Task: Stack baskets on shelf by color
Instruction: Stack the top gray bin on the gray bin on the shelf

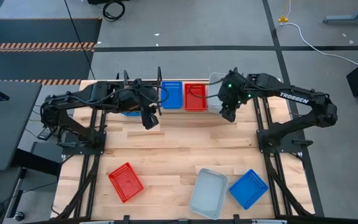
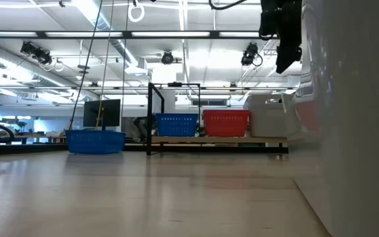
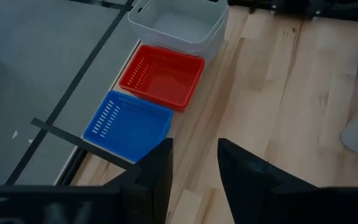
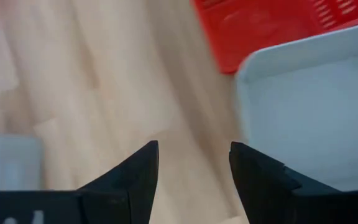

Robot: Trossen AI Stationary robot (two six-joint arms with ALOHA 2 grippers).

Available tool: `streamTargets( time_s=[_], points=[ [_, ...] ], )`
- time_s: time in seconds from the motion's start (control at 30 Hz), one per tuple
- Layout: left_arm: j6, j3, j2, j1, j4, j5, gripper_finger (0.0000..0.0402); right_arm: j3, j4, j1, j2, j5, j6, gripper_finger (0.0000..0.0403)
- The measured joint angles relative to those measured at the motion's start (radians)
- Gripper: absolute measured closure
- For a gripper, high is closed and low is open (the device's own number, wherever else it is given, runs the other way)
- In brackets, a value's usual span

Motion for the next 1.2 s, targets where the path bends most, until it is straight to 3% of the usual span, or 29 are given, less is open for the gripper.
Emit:
streamTargets(
  time_s=[0.17, 0.27, 0.6, 0.87, 1.2],
  points=[
    [0.000, 0.000, 0.000, 0.000, 0.001, 0.000, 0.0269, -0.042, 0.051, 0.066, 0.000, -0.074, 0.101, 0.0203],
    [0.000, 0.000, 0.000, 0.000, 0.002, 0.000, 0.0269, -0.088, 0.094, 0.089, 0.000, -0.055, 0.110, 0.0203],
    [0.000, 0.000, 0.001, -0.002, 0.002, 0.000, 0.0269, -0.222, 0.160, 0.064, 0.002, 0.153, 0.296, 0.0203],
    [-0.008, 0.000, 0.001, -0.002, 0.001, 0.000, 0.0269, -0.228, 0.101, 0.055, 0.000, 0.231, 0.422, 0.0203],
    [-0.029, 0.000, 0.001, -0.003, 0.001, 0.000, 0.0269, -0.228, 0.093, 0.056, -0.001, 0.456, 0.552, 0.0214]
  ],
)
